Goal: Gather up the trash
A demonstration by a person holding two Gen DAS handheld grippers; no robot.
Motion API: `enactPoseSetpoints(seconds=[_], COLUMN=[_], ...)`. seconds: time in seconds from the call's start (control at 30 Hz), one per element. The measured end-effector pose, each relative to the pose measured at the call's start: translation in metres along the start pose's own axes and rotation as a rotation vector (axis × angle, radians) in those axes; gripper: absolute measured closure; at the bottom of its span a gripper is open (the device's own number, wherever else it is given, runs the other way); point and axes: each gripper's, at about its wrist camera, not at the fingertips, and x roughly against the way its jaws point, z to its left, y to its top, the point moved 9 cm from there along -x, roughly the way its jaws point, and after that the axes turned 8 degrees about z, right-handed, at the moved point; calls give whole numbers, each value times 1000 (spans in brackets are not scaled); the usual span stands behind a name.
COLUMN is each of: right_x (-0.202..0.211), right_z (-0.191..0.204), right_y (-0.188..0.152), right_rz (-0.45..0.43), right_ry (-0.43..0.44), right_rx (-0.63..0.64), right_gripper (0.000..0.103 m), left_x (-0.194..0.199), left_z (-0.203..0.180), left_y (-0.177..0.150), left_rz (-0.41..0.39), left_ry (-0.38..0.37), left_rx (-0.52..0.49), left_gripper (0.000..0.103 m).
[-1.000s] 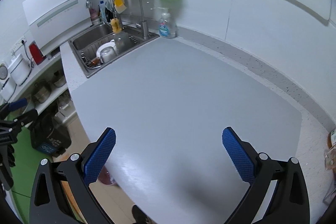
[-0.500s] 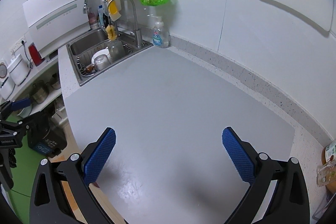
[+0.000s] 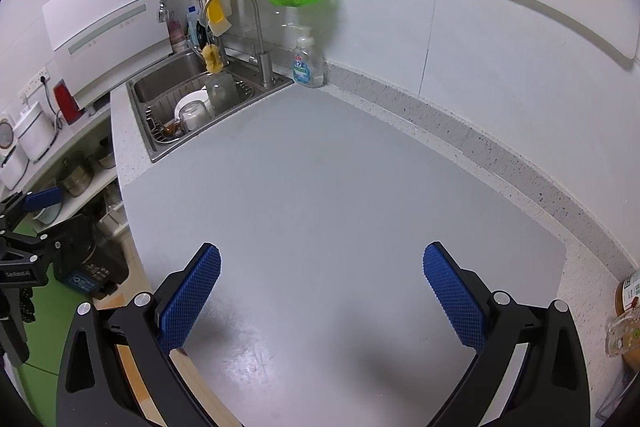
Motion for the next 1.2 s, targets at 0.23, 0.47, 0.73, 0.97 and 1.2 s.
enactPoseSetpoints(seconds=[0.23,0.47,0.73,0.97,1.2], right_x=[-4,-4,-5,-6,-9], right_z=[4,8,11,12,12], right_y=[1,3,3,2,1], right_rz=[5,2,5,7,12], right_ry=[6,11,14,15,17], right_rx=[-3,2,9,10,11], right_gripper=[6,6,6,6,6], left_x=[-1,1,1,0,-1], left_z=[3,5,7,8,6], left_y=[0,0,-1,0,1], left_rz=[1,-3,1,0,0], left_ry=[5,4,8,18,24], left_rx=[2,1,6,5,-3], left_gripper=[3,3,3,3,3])
